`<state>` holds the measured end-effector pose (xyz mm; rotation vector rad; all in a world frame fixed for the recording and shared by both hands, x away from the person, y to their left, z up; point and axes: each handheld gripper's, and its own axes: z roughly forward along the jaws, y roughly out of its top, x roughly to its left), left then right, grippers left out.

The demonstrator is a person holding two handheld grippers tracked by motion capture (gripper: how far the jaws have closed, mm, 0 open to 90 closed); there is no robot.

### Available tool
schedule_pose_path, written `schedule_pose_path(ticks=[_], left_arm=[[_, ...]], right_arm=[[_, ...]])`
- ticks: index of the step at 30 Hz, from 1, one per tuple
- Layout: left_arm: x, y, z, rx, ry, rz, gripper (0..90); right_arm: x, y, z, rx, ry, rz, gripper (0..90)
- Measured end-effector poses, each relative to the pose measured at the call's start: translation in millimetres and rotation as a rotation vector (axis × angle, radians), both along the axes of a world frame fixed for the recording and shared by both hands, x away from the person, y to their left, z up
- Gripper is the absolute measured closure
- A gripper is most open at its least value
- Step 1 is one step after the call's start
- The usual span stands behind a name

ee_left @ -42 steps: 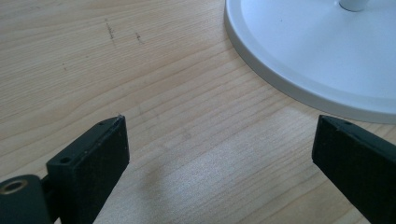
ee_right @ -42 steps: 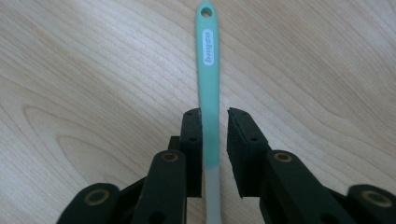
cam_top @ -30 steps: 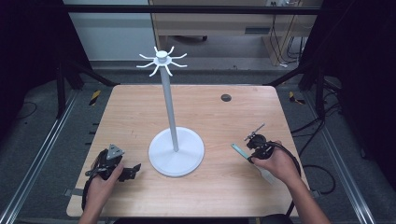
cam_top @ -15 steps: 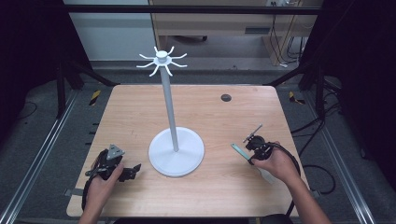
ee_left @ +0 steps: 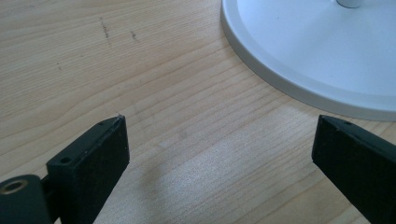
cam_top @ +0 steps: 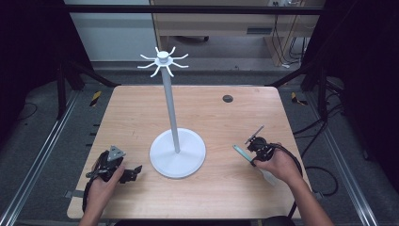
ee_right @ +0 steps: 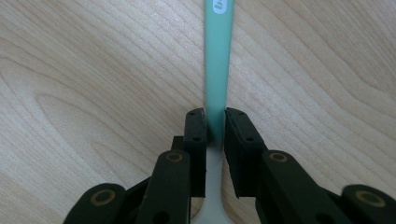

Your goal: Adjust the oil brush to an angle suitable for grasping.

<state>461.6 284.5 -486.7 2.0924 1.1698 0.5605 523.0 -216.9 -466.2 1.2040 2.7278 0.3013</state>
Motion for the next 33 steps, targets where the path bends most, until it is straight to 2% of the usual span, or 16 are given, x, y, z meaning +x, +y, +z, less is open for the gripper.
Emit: schedule_pose_path(ticks=[8,11,13,15,18,19,25,33], left_arm=[[-0.1,-0.3,-0.1,0.0,0.001,-0.002,3.7],[0.0,-0.6,-0.4,0.0,-0.003,-0.004,3.9],[-0.1,-0.6,-0.1,0.003,-0.002,-0.006,3.9],[-0.3,-0.7,-0.3,-0.004,-0.001,-0.002,3.9],[-0.1,0.0,-0.2,-0.001,0.001,-0.001,3.9],[-0.1,0.1,-0.1,-0.001,0.001,-0.001,3.9],[-0.3,-0.1,-0.2,0.002,0.002,-0.002,3.9],[-0.2,0.4,-0.1,-0.002,0.0,0.0,3.9]], right_arm=[[1.6,-0.8,-0.7,-0.006,0.008,0.009,81.9],[1.0,0.3,-0.7,-0.001,0.019,-0.015,82.0],[1.2,-0.6,-1.0,-0.003,0.011,0.001,82.2],[0.9,-0.7,-0.2,0.011,0.015,-0.005,82.4],[-0.3,-2.5,1.8,0.025,-0.004,-0.001,82.5],[-1.4,-1.2,4.7,0.04,0.005,-0.03,82.5],[-4.6,-2.5,20.3,0.069,-0.043,-0.034,82.6],[-8.1,-1.7,52.5,0.11,-0.136,-0.032,82.6]])
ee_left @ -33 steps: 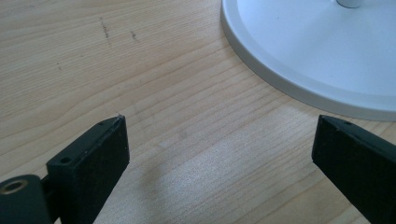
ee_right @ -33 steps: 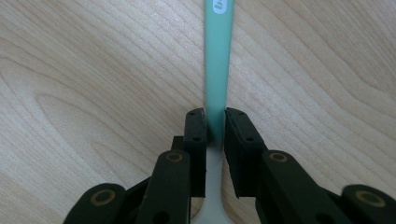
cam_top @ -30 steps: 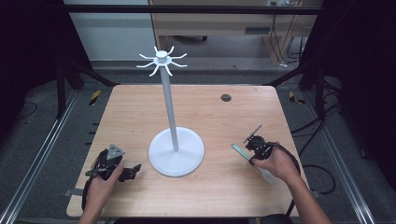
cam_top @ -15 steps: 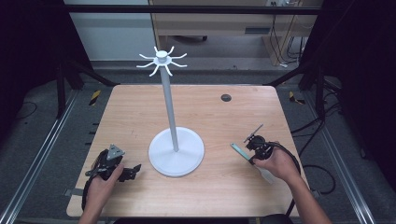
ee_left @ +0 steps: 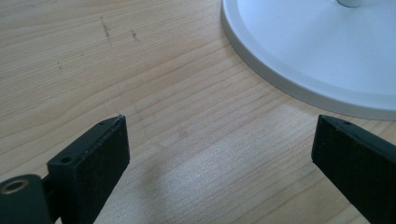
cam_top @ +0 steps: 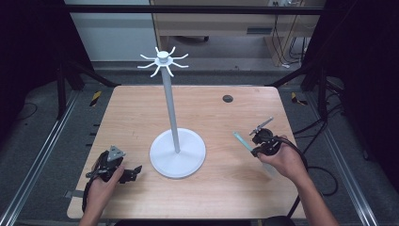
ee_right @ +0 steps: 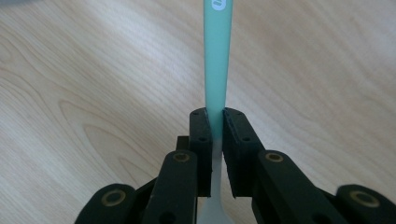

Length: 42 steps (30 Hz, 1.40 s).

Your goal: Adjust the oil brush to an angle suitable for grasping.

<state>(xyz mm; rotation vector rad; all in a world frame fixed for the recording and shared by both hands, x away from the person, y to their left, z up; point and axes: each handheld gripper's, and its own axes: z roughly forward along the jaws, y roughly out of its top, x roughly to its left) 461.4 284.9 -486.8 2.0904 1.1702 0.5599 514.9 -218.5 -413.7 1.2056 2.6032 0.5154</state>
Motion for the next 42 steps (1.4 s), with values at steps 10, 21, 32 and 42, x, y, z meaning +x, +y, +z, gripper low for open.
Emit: schedule_pose_path(ticks=[10,21,32,42], left_arm=[[-0.1,0.3,0.0,0.004,-0.001,0.002,3.9],[-0.3,0.6,0.3,0.001,-0.002,0.002,3.9],[-0.6,0.5,0.4,0.003,-0.001,0.003,3.9],[-0.7,1.1,0.5,0.003,0.0,0.001,3.9]], right_arm=[[-2.3,0.1,24.0,0.078,-0.111,-0.009,82.6],[-3.6,-1.3,32.0,0.125,-0.17,-0.01,82.6],[-8.7,1.4,44.0,0.183,-0.23,0.0,82.5],[-14.0,8.8,58.0,0.231,-0.275,0.016,82.5]])
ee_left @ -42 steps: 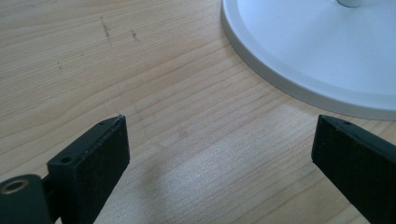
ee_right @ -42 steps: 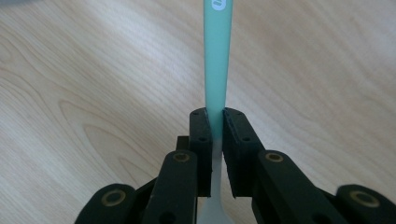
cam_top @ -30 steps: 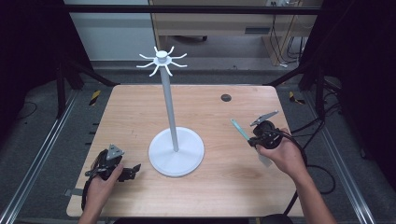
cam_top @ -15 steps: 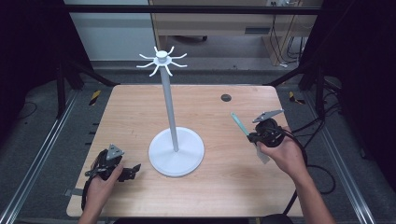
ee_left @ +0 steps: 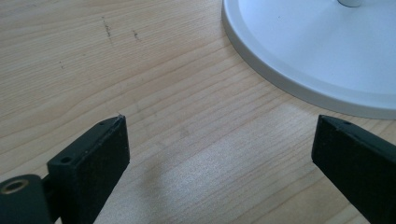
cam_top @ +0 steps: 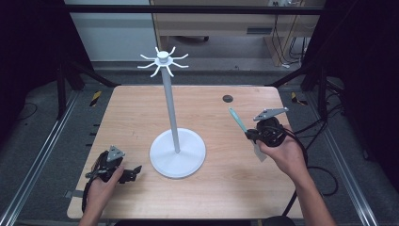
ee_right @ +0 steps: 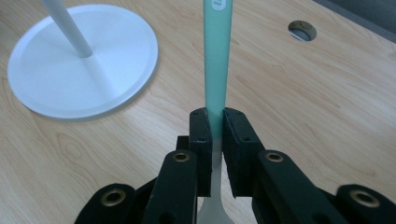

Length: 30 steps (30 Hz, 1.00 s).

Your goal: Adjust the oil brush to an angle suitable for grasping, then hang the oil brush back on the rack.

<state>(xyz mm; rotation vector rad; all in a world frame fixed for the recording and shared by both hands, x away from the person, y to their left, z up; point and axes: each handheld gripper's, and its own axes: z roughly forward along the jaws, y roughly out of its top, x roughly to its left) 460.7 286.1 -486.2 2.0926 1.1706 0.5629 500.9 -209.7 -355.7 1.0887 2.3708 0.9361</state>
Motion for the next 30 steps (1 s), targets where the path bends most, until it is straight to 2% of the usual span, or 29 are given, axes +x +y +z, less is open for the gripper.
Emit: schedule_pose_path(ticks=[4,18,30], left_arm=[[0.1,-0.3,-0.2,-0.001,0.0,0.001,3.9],[-0.4,0.1,0.1,-0.001,-0.002,0.001,3.9],[-0.3,0.3,0.2,-0.007,-0.005,0.006,3.9]], right_arm=[[-3.7,3.0,6.1,0.034,-0.024,0.01,82.5],[-12.8,17.5,22.2,0.087,-0.079,0.05,82.5],[-16.2,27.4,33.1,0.111,-0.123,0.067,82.5]])
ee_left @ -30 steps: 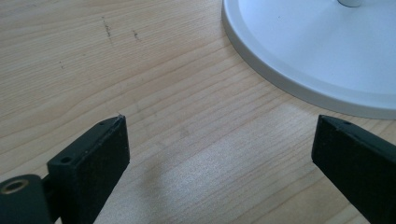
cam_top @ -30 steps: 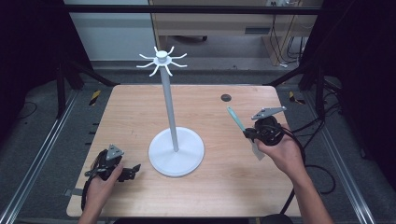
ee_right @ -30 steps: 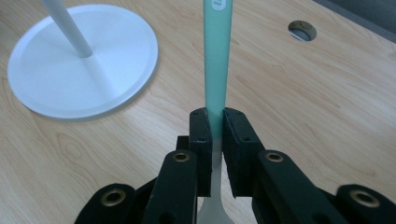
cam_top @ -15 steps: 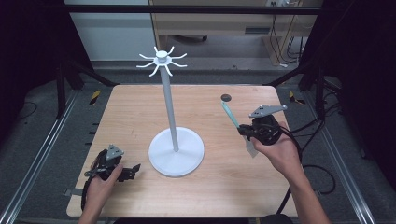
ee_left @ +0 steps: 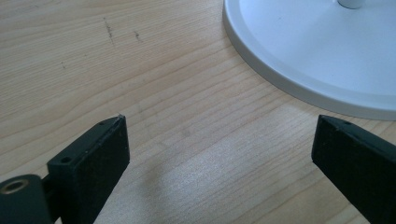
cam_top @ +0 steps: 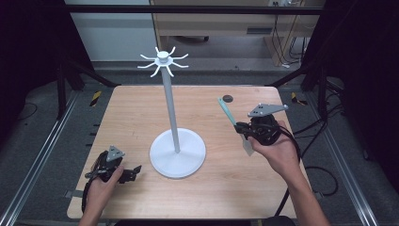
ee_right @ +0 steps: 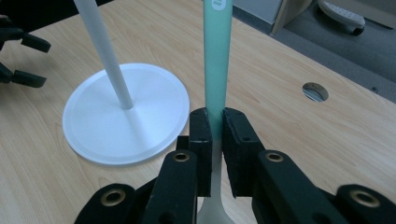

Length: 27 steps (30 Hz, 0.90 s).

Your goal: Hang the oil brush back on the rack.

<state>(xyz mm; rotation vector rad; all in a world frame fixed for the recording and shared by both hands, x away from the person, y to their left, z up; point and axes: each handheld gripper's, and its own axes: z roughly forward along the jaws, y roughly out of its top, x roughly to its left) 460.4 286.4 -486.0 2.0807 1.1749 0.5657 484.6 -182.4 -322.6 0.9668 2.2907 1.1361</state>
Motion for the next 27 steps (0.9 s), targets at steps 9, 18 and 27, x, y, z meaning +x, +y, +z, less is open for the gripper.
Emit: schedule_pose_path(ticks=[9,18,27], left_arm=[[-0.1,0.3,0.2,0.0,0.0,0.001,3.8],[-0.2,0.9,0.5,0.002,0.0,-0.001,3.9],[-0.3,1.2,0.6,0.001,-0.001,0.002,3.8]], right_arm=[[-3.8,6.6,9.4,0.048,-0.052,-0.005,82.5],[-6.1,15.0,19.8,0.103,-0.087,0.01,82.5],[-8.8,23.5,29.0,0.134,-0.113,0.027,82.5]])
